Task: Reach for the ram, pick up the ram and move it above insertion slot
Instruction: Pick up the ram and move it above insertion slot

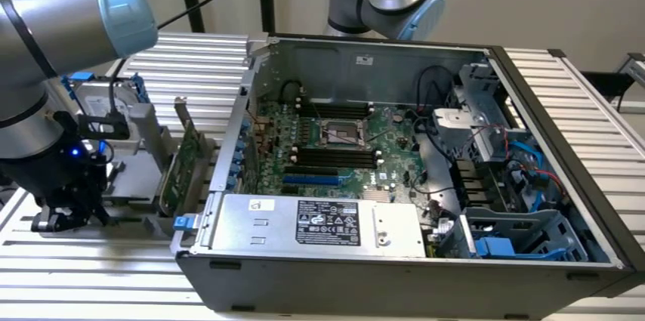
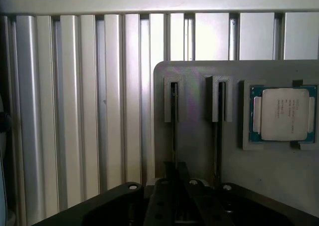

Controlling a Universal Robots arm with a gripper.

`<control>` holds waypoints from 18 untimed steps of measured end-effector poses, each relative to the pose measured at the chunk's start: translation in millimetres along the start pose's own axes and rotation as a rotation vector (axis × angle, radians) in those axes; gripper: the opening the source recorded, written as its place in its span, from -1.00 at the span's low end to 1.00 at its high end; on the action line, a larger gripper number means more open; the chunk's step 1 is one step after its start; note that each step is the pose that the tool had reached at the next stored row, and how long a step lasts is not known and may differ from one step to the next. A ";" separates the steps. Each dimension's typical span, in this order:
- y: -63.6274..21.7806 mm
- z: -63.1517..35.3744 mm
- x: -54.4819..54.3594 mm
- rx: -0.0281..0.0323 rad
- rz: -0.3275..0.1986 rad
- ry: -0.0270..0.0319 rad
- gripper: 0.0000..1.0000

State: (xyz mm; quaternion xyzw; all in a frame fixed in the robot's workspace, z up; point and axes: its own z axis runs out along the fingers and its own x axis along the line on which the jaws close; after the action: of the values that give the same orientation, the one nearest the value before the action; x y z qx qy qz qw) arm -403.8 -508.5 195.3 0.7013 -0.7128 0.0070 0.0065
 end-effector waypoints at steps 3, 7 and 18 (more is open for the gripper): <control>0.0 -2.6 0.1 -0.0002 0.000 0.0001 -0.73; 0.0 -11.9 0.2 -0.0002 0.000 0.0001 -0.73; 0.0 -61.4 1.2 -0.0003 0.000 0.0002 -0.73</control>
State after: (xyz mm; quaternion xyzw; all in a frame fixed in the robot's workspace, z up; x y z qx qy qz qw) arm -403.8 -508.5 256.7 0.7013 -0.7128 0.0070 0.0067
